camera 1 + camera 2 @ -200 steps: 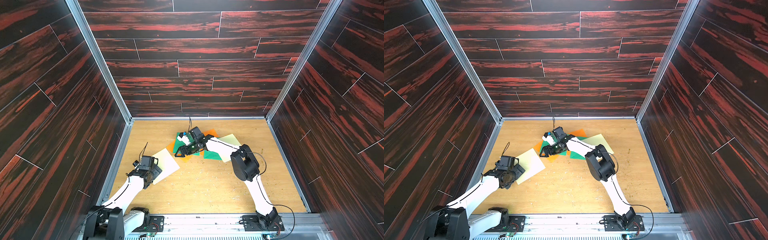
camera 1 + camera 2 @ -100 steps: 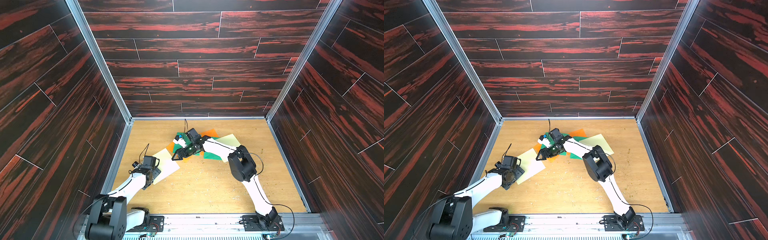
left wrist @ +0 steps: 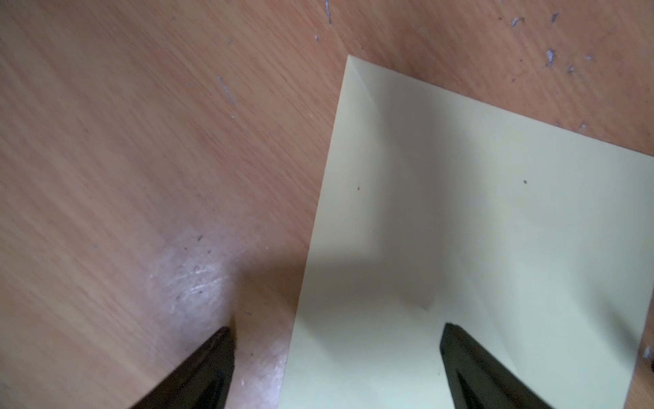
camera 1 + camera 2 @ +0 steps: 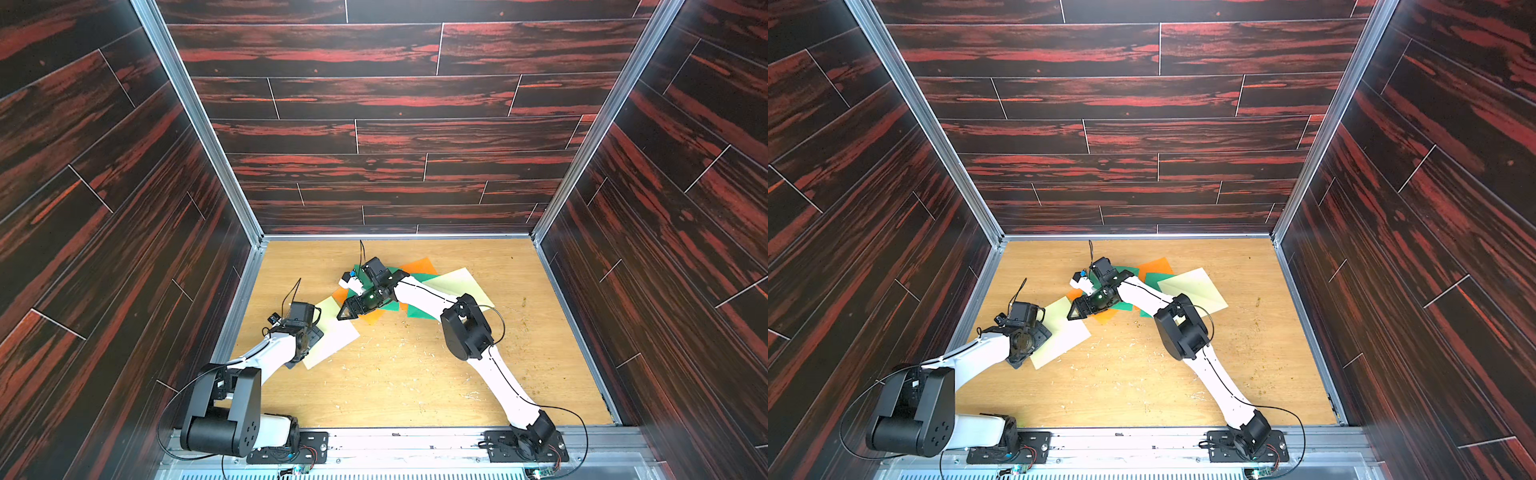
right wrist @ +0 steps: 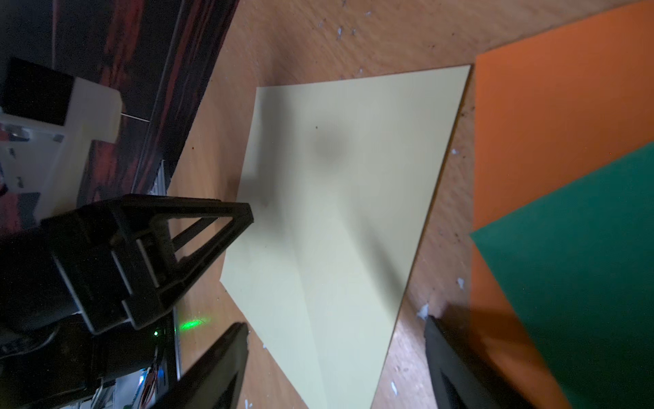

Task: Sort the scattered colored papers by color
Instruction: Adjust the colored paper at the center of the board.

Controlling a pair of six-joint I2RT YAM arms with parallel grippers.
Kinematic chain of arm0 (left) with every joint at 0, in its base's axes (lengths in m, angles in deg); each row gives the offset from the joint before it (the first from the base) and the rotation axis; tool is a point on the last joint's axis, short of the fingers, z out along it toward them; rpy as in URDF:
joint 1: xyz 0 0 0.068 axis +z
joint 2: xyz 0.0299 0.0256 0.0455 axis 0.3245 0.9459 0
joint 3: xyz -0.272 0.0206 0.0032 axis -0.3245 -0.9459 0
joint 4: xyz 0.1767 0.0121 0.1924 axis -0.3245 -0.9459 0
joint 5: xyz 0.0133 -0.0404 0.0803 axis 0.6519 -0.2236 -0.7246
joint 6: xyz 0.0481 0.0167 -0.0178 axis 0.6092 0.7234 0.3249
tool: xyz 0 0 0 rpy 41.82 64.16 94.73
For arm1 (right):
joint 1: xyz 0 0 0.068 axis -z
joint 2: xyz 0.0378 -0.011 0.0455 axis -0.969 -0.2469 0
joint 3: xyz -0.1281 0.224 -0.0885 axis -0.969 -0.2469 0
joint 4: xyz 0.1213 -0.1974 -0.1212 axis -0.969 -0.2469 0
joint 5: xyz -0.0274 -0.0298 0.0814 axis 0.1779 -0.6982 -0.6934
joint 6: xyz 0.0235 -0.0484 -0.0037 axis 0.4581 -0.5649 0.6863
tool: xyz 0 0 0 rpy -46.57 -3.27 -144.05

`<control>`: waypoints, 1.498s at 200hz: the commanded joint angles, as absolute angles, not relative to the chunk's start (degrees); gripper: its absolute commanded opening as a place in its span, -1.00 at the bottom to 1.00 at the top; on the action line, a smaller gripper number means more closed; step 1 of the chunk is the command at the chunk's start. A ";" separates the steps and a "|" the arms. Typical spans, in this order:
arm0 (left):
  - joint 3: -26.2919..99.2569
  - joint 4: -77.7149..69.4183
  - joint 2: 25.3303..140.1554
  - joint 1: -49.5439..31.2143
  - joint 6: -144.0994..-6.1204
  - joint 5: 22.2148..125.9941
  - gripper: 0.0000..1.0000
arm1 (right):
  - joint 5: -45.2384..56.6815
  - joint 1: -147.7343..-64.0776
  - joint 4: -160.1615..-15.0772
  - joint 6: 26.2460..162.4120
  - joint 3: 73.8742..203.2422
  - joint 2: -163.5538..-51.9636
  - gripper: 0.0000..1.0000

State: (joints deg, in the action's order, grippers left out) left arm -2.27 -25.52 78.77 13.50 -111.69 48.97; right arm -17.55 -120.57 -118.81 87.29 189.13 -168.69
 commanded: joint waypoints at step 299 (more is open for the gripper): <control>0.76 -29.73 81.68 13.58 -109.89 54.02 0.83 | -2.73 -120.97 -115.24 86.42 175.27 -156.50 0.73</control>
